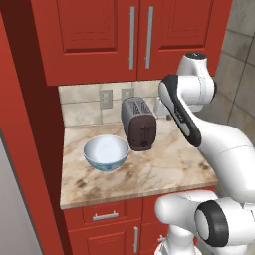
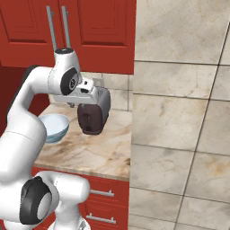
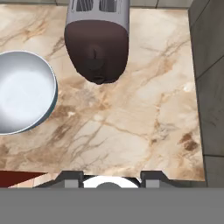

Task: Open the cabinet. Pick the mango and apple from the cabinet and place them into the bowl. Then close the cabinet.

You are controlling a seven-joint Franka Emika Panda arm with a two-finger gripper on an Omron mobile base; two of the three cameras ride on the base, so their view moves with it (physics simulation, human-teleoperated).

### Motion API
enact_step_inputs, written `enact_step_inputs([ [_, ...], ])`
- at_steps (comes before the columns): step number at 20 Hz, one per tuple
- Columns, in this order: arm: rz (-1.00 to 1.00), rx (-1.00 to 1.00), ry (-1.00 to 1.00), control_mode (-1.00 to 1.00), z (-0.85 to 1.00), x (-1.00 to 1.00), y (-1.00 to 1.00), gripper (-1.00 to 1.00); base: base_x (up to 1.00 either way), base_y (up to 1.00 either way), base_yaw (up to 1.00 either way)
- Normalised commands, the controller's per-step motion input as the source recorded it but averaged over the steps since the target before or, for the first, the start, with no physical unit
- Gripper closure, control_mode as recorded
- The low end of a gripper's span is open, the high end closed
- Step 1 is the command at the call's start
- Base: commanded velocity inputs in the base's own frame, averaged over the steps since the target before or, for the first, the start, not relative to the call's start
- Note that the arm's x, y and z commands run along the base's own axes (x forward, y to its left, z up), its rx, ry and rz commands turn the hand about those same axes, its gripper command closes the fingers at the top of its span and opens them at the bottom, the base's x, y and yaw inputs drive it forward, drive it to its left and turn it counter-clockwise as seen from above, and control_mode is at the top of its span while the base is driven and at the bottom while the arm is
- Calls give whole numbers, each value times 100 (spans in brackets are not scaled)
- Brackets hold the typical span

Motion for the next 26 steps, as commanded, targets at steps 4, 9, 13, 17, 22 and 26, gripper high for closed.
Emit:
enact_step_inputs([
  [4,0,0,-5,-100,0,-20,0,-100,0,0,0],
  [9,0,0,-23,-100,1,-16,27,-100,0,0,0],
  [13,0,0,-44,-100,2,-16,33,-100,0,0,0],
  [17,0,0,-44,-100,9,-10,32,-100,0,0,0],
  [22,0,0,-40,-100,38,-6,31,-100,0,0,0],
  [26,0,0,-23,-100,70,0,1,-100,0,0,0],
])
